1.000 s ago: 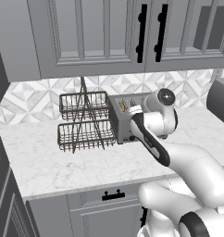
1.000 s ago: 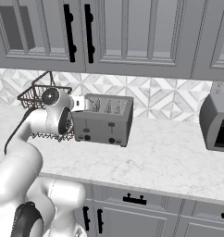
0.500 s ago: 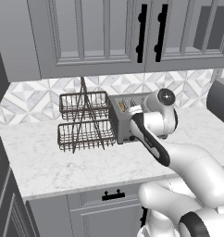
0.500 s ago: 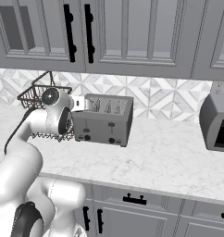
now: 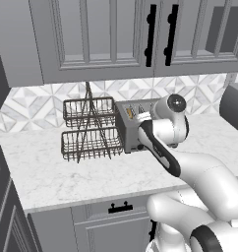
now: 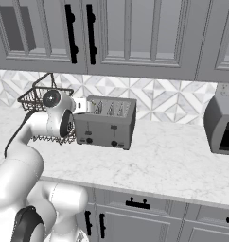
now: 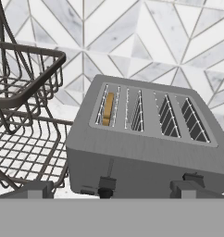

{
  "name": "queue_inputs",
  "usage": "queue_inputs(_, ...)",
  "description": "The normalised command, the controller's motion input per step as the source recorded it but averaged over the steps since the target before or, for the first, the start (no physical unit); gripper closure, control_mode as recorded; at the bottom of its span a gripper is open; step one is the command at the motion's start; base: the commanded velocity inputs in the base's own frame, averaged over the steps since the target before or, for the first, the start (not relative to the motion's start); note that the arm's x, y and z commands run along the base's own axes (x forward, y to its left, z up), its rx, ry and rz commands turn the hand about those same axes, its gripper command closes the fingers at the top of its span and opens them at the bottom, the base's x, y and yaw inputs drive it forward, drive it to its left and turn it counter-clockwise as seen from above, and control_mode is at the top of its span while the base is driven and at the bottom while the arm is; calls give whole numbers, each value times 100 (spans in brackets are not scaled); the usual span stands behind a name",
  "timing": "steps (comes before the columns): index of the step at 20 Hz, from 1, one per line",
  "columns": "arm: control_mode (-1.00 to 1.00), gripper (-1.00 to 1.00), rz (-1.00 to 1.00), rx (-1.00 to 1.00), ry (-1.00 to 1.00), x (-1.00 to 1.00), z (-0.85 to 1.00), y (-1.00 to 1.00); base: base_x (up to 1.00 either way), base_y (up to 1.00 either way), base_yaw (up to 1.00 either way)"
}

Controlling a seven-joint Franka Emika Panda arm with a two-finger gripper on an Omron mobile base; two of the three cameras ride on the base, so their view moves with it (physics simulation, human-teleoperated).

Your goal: Start the toaster. Once the lever pops up, take the bread to the plate on the dining counter.

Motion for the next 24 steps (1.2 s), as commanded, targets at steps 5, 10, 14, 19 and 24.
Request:
queue_inputs(5, -100, -100, 0, 0, 0, 0, 0, 0, 0, 0, 0)
queue_inputs(10, -100, -100, 0, 0, 0, 0, 0, 0, 0, 0, 0)
queue_inputs(14, -100, -100, 0, 0, 0, 0, 0, 0, 0, 0, 0)
queue_inputs(19, -100, -100, 0, 0, 0, 0, 0, 0, 0, 0, 0)
queue_inputs(24, -100, -100, 0, 0, 0, 0, 0, 0, 0, 0, 0)
